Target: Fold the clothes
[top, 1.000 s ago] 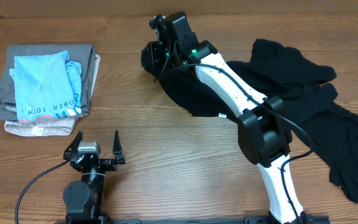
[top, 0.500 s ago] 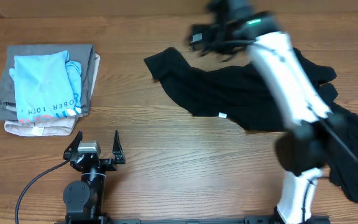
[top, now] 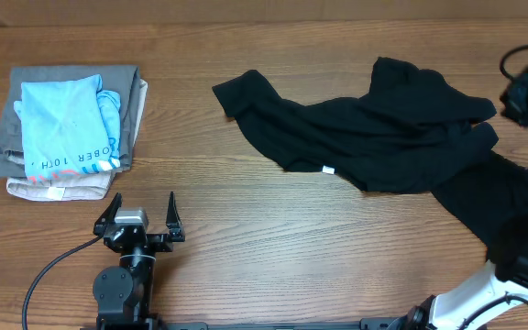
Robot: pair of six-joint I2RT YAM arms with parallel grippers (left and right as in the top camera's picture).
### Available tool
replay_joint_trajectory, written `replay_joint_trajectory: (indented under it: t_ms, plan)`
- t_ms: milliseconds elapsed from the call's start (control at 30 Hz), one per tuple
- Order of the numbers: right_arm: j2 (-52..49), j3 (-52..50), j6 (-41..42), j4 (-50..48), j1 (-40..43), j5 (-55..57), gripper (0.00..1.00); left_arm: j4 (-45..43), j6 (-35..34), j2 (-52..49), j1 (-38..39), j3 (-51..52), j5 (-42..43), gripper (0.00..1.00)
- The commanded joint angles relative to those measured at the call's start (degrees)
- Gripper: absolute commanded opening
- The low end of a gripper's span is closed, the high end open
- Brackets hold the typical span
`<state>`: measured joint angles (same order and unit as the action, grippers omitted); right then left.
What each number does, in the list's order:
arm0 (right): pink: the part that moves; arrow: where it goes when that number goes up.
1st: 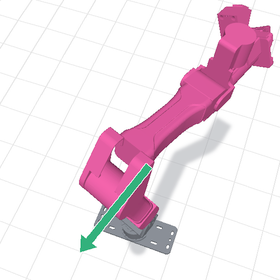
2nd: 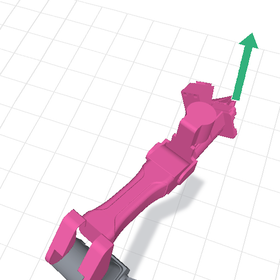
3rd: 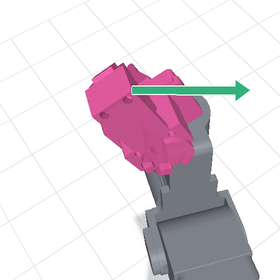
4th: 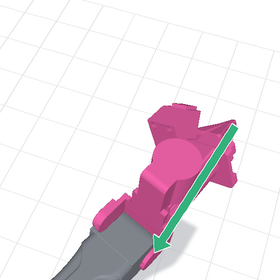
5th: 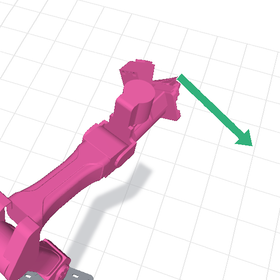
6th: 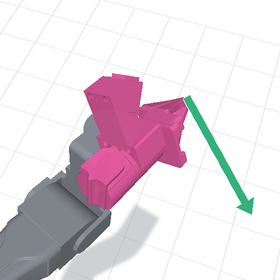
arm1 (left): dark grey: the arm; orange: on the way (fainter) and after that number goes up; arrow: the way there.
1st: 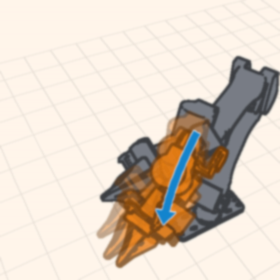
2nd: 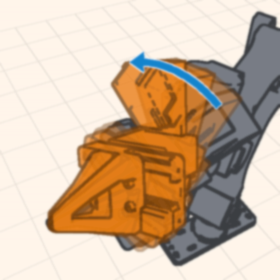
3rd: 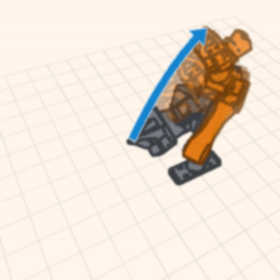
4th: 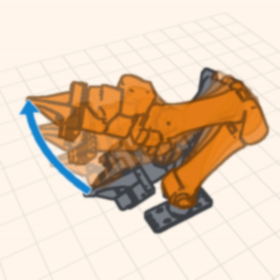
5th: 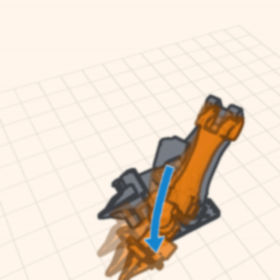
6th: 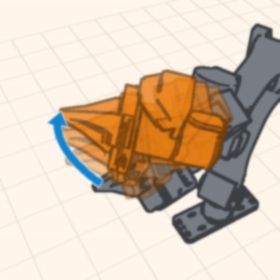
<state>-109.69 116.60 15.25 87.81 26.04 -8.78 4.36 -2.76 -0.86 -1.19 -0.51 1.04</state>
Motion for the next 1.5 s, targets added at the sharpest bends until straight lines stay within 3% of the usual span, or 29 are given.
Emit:
replay_joint_trajectory:
  t_ms: [0,200,600,1100,1467]
  plan:
    - [-1.5,-8.8,1.0,-2.7,3.8,-0.3,0.04,0.0,1.1,0.6,0.3,0.2,0.0,1.0]
    - [-1.5,-23.2,5.6,-15.1,8.7,-0.3,0.04,0.0,1.1,0.6,0.3,0.2,0.0,1.0]
    - [-1.6,-45.0,9.3,-39.8,9.0,3.8,0.04,0.0,1.1,0.6,0.3,0.2,0.0,1.0]
    - [-1.6,-49.0,12.9,-61.9,9.1,15.7,0.04,0.0,1.1,0.6,0.3,0.2,0.0,1.0]
    - [-1.6,-49.0,12.9,-70.7,10.3,17.8,0.04,0.0,1.1,0.6,0.3,0.2,0.0,1.0]
